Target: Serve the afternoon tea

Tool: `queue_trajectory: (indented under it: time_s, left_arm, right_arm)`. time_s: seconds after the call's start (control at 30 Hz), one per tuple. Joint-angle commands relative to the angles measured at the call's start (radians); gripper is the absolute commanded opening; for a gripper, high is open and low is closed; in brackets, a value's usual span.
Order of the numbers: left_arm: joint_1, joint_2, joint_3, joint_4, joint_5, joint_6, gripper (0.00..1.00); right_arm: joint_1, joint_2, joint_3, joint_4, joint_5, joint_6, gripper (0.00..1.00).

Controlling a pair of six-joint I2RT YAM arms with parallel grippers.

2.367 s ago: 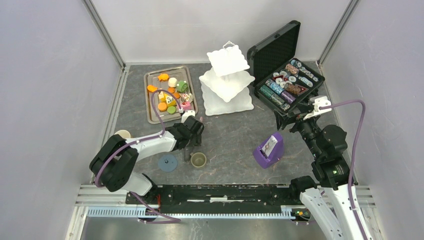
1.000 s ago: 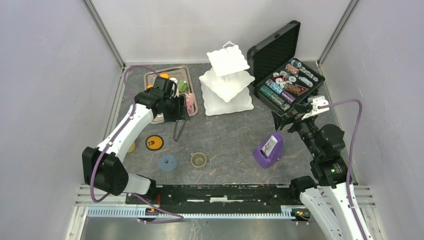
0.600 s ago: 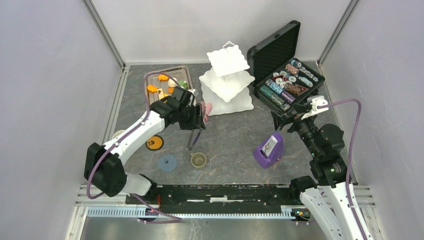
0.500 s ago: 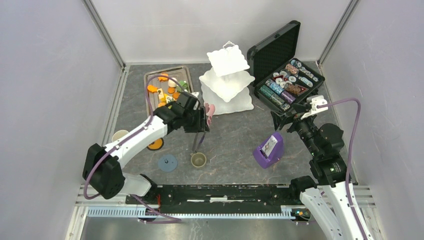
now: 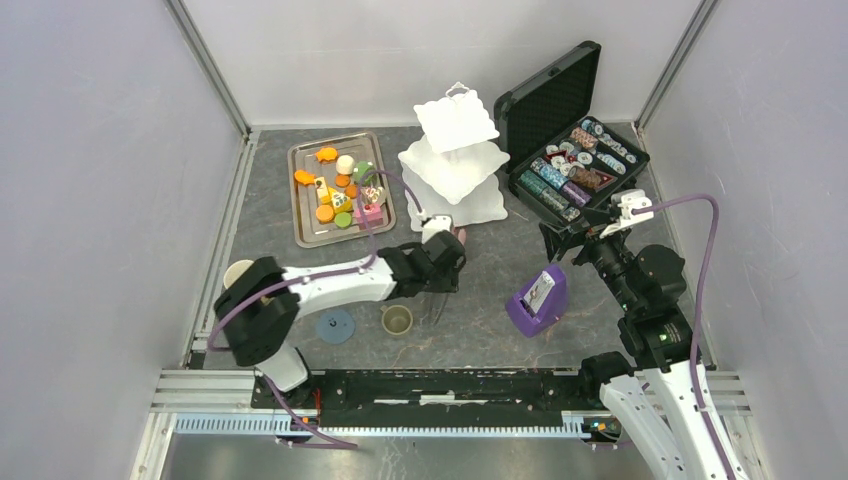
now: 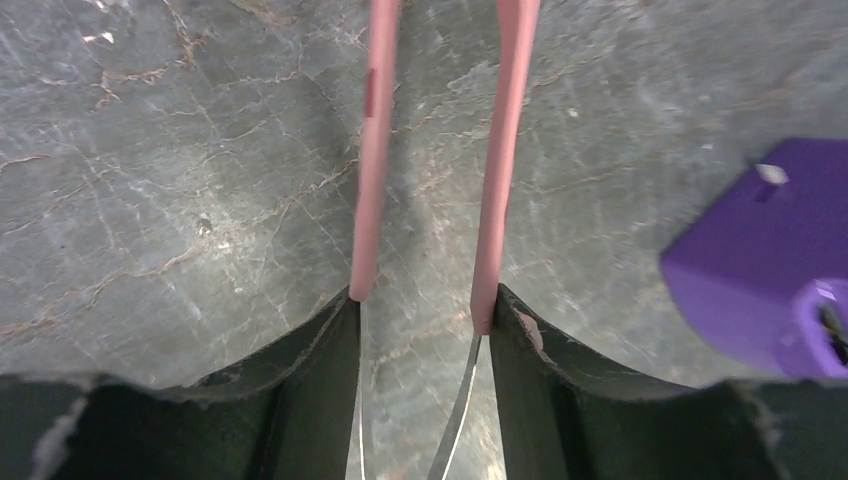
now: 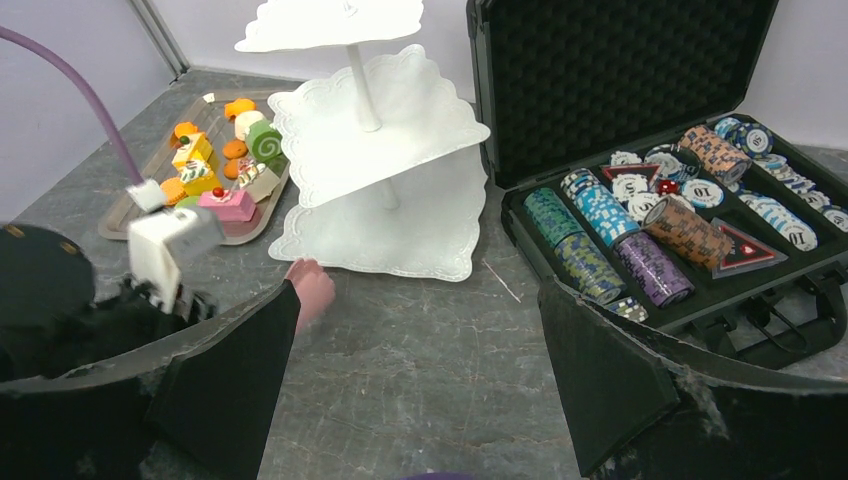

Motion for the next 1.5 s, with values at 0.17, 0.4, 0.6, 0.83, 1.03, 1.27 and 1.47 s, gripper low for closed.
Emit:
queue_trajectory:
  time_s: [0.17,0.4,0.6,0.83,1.03,1.27,1.47]
  left_arm:
    - [-0.128,0.141,0.029,0.19,-0.261,0.072,0.59]
    - [-0.148,0.164,-0.115,0.414,-0.288,0.181,0.81]
    - [-0.193,0.196,-0.212,0.601,-0.35,0.293,0.92]
    - [-0.232,0.249,-0.364,0.911,-0.41,0.394,0.9]
    - [-0.235,0.356,-0.415,1.093,-0.44,0.438,0.88]
    - [-0.236,0.364,-0.416,1.091,-0.451,0.434,0.77]
    - [-0.238,0.354,-0.42,1.083,-0.461,0.43,0.66]
  right_arm:
    - [0.002,0.014,0.044,-0.021,-0.021,0.015,0.98]
    - [0.0,0.011,0.02,-0.013,-0.03,0.038,0.98]
    - [0.001,0.014,0.025,-0.023,-0.037,0.04,0.98]
    - [0.001,0.016,0.019,-0.016,-0.034,0.048,0.98]
    - [0.0,-0.009,-0.013,0.018,-0.041,0.077,0.98]
    - [0.001,-0.043,-0.02,0.016,-0.031,0.076,0.98]
    - [0.001,-0.085,-0.056,0.042,-0.003,0.087,0.98]
